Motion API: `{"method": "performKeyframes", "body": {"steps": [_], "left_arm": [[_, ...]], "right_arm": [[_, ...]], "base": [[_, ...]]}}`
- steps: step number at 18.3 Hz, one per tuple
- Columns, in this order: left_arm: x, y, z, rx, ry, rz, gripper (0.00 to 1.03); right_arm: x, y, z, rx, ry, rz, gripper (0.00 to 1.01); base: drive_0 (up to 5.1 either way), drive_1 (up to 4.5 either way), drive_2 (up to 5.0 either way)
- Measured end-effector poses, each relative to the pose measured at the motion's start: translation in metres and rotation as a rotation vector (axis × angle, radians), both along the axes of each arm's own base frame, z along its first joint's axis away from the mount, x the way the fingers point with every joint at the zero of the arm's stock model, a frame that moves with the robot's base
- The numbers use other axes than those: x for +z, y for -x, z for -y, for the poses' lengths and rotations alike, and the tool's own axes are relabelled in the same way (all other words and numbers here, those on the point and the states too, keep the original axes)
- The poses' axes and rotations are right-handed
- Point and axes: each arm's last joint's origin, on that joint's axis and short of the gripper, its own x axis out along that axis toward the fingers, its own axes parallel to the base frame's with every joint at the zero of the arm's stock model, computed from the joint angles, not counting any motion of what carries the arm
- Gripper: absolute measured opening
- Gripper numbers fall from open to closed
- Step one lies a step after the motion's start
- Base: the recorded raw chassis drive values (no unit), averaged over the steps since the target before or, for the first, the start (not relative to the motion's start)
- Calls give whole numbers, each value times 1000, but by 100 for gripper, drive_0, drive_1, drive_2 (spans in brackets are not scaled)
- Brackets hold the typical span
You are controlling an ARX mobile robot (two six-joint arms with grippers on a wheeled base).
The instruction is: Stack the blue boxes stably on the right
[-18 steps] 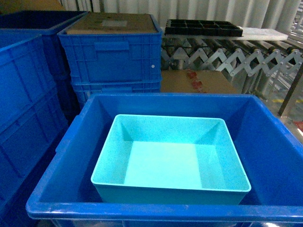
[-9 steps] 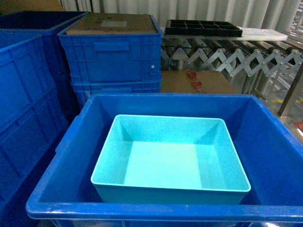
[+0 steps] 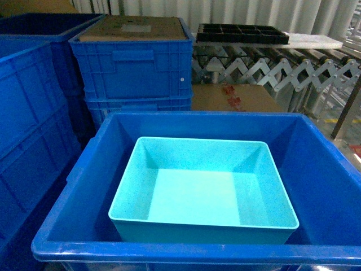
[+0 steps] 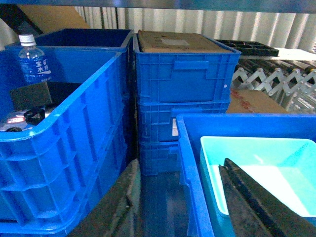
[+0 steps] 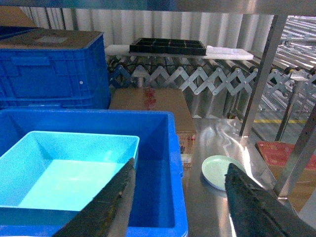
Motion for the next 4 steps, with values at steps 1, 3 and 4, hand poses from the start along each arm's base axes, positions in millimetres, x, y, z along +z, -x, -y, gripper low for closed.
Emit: {"method": "performKeyframes", "body": {"steps": [1, 3, 4], "left_arm": [[0, 0, 0, 0, 0, 0, 60], [0, 0, 0, 0, 0, 0, 98], [0, 0, 0, 0, -2, 0, 98]], "right_arm": [[0, 0, 0, 0, 0, 0, 62], [0, 0, 0, 0, 0, 0, 100], [0, 0, 0, 0, 0, 0, 98]], "base": [[0, 0, 0], [0, 0, 0], [0, 0, 0]]}}
